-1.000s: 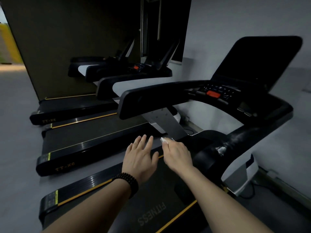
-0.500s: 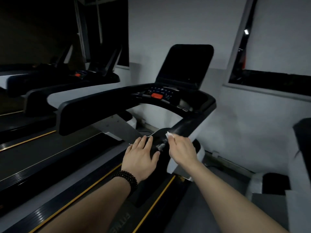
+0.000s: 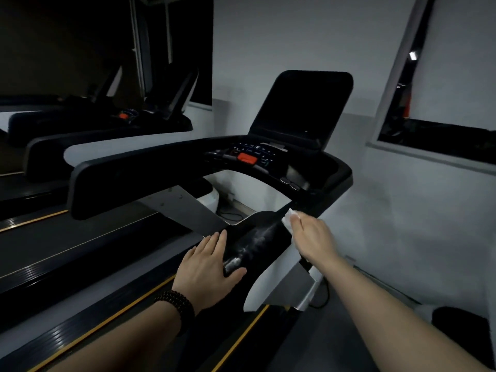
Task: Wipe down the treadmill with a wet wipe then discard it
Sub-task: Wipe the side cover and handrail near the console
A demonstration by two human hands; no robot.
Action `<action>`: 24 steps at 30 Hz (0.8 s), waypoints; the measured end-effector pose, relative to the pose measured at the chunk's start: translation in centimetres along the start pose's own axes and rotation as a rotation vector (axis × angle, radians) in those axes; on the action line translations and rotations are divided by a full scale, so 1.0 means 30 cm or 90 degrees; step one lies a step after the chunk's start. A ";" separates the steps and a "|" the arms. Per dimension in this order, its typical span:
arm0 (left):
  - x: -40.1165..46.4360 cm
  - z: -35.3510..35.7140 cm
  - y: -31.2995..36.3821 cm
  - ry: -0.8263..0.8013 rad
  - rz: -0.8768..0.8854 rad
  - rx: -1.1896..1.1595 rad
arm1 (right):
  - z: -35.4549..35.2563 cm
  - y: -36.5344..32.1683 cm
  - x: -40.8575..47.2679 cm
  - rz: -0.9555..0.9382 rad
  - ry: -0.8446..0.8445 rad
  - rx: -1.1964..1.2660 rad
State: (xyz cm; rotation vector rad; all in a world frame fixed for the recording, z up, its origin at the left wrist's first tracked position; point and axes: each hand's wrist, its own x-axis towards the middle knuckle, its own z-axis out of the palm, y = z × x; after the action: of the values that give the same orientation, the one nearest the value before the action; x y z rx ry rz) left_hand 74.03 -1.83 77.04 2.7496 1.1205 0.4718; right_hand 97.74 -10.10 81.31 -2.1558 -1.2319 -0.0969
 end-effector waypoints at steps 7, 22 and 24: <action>0.125 0.078 0.028 -0.045 -0.090 0.001 | 0.004 0.212 0.417 0.003 -0.012 -0.067; 0.173 0.077 0.019 -0.117 -0.095 -0.023 | 0.225 0.477 0.650 -0.093 -0.230 -0.137; 0.177 0.074 0.021 -0.119 -0.091 -0.032 | 0.230 0.475 0.627 -0.093 -0.225 -0.131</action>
State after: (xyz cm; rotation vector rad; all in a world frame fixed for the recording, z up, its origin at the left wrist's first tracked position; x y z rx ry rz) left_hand 78.75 1.42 76.35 2.5840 1.2275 0.2181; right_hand 117.85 2.83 75.63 -2.3235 -1.6431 0.1062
